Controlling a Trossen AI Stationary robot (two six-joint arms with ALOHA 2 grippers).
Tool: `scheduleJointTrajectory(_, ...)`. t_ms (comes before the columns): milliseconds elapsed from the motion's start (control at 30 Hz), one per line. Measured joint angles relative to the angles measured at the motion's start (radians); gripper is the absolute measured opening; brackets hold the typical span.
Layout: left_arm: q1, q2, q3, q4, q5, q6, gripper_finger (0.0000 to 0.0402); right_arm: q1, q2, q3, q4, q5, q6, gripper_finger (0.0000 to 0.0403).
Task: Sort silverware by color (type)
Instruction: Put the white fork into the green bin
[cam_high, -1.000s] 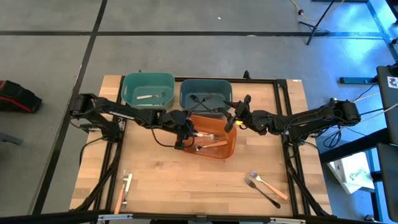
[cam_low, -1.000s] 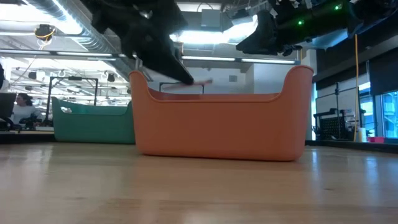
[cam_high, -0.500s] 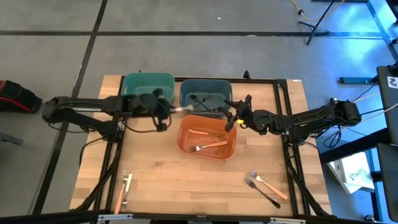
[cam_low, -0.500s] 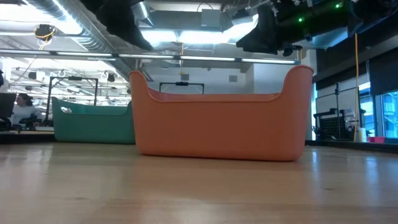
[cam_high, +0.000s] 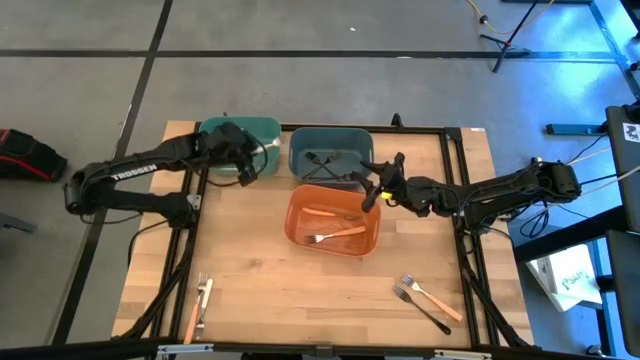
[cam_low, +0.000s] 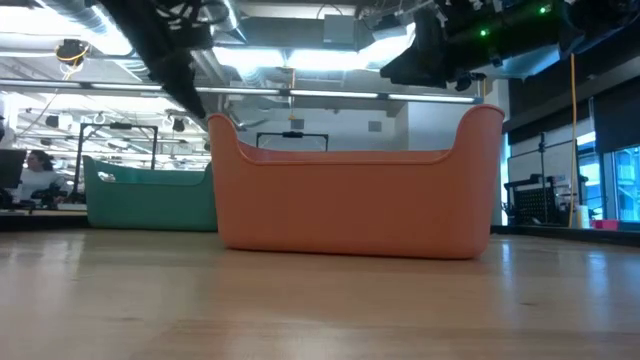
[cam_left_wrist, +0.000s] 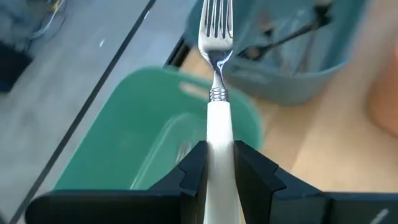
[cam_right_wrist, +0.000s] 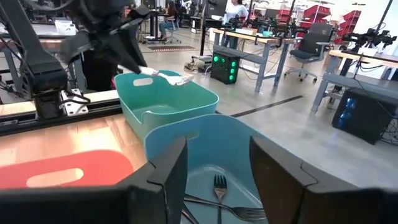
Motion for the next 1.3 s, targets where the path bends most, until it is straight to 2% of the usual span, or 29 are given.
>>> scheduleJointTrajectory(300, 0.189, 0.005, -0.008, -0.112, 0.027, 0.000, 0.0060, 0.000, 0.000, 0.000, -0.004, 0.000, -0.001, 0.0161)
scheduleJointTrajectory(433, 0.252, 0.006, -0.054, -0.112, 0.103, 0.005, 0.0060, 0.000, 0.000, 0.000, -0.005, 0.000, -0.001, 0.0161)
scheduleJointTrajectory(700, 0.345, 0.006, -0.126, -0.058, 0.166, 0.027, 0.0060, 0.000, 0.000, 0.000, -0.005, 0.000, -0.001, 0.0161)
scheduleJointTrajectory(1300, 0.386, 0.142, -0.129, -0.029, 0.182, 0.035, 0.0060, 0.000, 0.000, 0.000, -0.005, 0.000, -0.001, 0.0161)
